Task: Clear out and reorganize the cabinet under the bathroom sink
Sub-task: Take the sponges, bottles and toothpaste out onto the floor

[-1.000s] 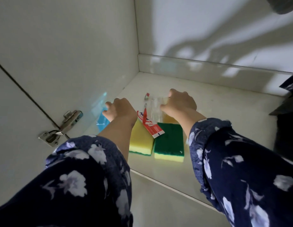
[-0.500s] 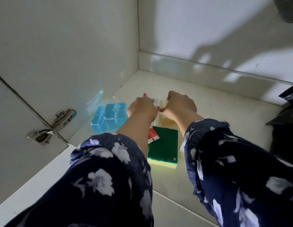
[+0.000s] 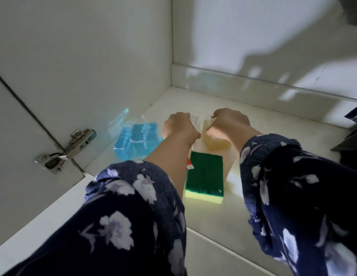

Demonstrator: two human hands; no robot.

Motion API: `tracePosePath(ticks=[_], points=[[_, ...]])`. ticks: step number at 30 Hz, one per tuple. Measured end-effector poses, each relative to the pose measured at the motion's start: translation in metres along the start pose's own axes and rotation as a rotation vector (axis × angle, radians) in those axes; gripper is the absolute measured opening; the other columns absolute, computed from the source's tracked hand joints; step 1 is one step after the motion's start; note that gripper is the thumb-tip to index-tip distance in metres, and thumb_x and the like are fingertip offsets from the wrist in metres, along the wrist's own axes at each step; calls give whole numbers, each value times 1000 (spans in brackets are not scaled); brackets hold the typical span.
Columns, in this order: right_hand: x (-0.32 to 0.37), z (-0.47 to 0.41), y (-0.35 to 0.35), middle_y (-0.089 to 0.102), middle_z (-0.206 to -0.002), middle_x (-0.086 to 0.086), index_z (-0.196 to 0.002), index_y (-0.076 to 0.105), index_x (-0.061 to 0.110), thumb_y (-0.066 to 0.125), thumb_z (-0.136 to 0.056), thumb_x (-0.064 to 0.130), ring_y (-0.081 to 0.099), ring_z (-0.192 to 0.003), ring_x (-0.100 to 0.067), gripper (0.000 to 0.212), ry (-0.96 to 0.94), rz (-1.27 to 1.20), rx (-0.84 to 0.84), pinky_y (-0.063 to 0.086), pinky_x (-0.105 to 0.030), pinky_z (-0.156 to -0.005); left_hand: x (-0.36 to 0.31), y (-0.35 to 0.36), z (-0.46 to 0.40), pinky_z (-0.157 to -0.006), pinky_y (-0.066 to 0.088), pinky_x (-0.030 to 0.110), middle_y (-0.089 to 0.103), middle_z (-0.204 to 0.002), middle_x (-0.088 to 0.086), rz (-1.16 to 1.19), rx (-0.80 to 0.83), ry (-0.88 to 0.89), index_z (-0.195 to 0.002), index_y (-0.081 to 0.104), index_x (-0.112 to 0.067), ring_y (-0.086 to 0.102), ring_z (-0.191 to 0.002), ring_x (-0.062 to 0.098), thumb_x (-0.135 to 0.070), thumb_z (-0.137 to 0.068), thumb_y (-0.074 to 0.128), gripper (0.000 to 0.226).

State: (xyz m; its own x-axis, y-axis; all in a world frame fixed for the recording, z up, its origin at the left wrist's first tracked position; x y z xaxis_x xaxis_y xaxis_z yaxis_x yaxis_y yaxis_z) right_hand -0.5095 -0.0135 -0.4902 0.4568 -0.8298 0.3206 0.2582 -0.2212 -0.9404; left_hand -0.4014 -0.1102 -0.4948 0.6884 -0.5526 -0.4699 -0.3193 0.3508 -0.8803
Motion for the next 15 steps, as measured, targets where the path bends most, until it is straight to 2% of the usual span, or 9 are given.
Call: tracePosePath(ticks=[2, 4, 7, 11, 13, 15], points=[[-4, 12, -10, 62, -120, 1, -115, 62, 26, 66, -79, 18, 60, -105, -23, 38, 22, -107, -56, 50, -29, -87, 6, -15, 11, -90, 49, 31, 55, -137, 5, 102, -56, -4, -143, 40, -24, 58, -116, 24, -29, -81, 73, 70], [4, 25, -28, 59, -124, 3, -119, 58, 32, 67, -78, 20, 58, -110, -23, 44, -22, -156, -115, 46, -28, -91, 11, -34, 22, -93, 49, 32, 51, -142, 5, 170, -119, 2, -148, 31, -29, 57, -118, 24, -27, -85, 69, 74], [25, 51, -58, 61, -119, 2, -116, 54, 35, 73, -74, 30, 58, -109, -23, 47, -117, -221, -209, 40, -26, -82, 20, -66, 44, -93, 46, 29, 52, -140, 1, 271, -238, 12, -148, 29, -34, 58, -116, 23, -27, -86, 66, 72], [61, 100, -73, 60, -106, 3, -114, 51, 31, 77, -70, 34, 57, -91, -20, 51, -270, -265, -224, 37, -26, -72, 40, -96, 95, -93, 45, 29, 56, -136, -1, 271, -356, 15, -147, 27, -37, 60, -112, 21, -29, -87, 65, 72], [78, 129, -69, 60, -105, 3, -110, 51, 31, 78, -67, 35, 55, -88, -19, 51, -329, -277, -218, 36, -26, -70, 59, -109, 124, -90, 46, 28, 60, -132, -2, 296, -406, -18, -147, 28, -39, 62, -103, 19, -28, -87, 64, 71], [93, 155, -54, 61, -106, 1, -103, 50, 33, 78, -64, 37, 56, -88, -20, 48, -366, -291, -184, 37, -26, -69, 85, -121, 156, -82, 45, 26, 66, -115, 0, 314, -458, -85, -146, 28, -41, 58, -88, 16, -27, -87, 63, 70]])
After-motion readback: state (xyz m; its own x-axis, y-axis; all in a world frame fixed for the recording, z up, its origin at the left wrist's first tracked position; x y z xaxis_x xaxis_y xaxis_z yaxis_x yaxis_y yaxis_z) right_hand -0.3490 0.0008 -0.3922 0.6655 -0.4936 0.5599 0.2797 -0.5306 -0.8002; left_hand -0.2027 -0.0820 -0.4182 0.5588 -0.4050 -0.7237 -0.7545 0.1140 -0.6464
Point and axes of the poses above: each hand's wrist, its own z-axis away from the middle knuckle, its own y-axis out of the palm, x = y × z, the point moved 8 cm from there along -z, towards the middle knuckle
